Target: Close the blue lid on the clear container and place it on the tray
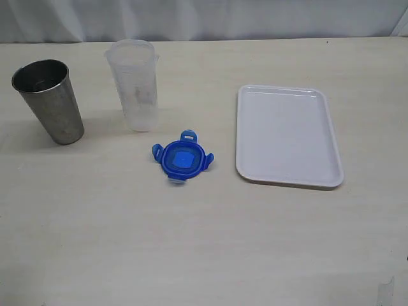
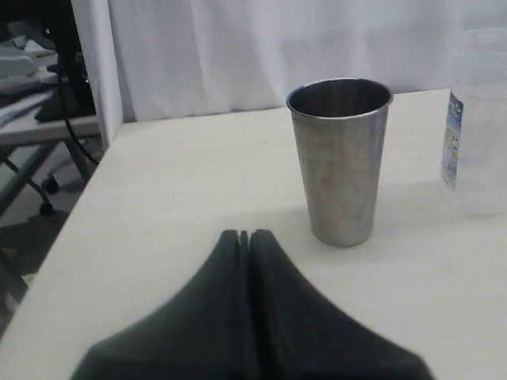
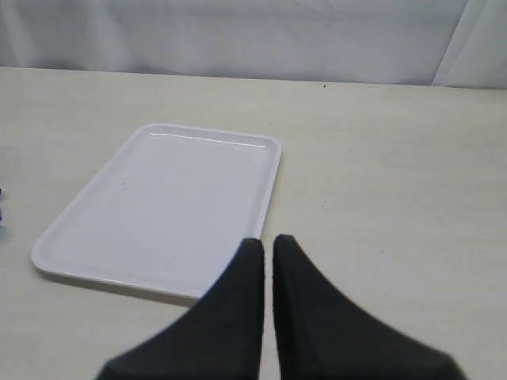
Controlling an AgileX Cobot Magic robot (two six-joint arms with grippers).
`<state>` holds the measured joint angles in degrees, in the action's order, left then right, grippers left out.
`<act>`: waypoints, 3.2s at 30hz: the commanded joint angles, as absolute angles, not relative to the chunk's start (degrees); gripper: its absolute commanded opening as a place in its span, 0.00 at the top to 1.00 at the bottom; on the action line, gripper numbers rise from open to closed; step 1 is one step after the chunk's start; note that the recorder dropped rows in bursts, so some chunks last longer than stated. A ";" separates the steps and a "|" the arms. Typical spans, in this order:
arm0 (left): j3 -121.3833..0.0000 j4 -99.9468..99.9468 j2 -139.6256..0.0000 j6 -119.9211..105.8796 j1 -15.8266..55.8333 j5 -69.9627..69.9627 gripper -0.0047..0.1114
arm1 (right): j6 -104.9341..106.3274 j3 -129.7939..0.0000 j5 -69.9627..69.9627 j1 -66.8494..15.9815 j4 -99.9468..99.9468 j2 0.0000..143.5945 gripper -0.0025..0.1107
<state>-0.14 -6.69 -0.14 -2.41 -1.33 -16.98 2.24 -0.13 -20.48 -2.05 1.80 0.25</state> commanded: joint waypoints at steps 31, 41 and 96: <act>-0.59 -7.84 -20.48 13.57 -1.27 42.00 0.07 | 2.14 0.00 -19.86 -2.15 1.70 0.00 0.94; -1.40 -11.92 -60.47 8.64 -1.27 63.85 0.07 | 2.14 0.00 -19.86 -2.15 1.70 0.00 0.94; -27.21 -15.92 -116.06 3.68 -1.27 69.96 0.07 | 2.14 0.00 -19.86 -2.15 1.70 0.00 0.94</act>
<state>-26.36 -15.80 -114.89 3.30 -1.33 69.30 2.24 -0.13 -20.48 -2.05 1.80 0.25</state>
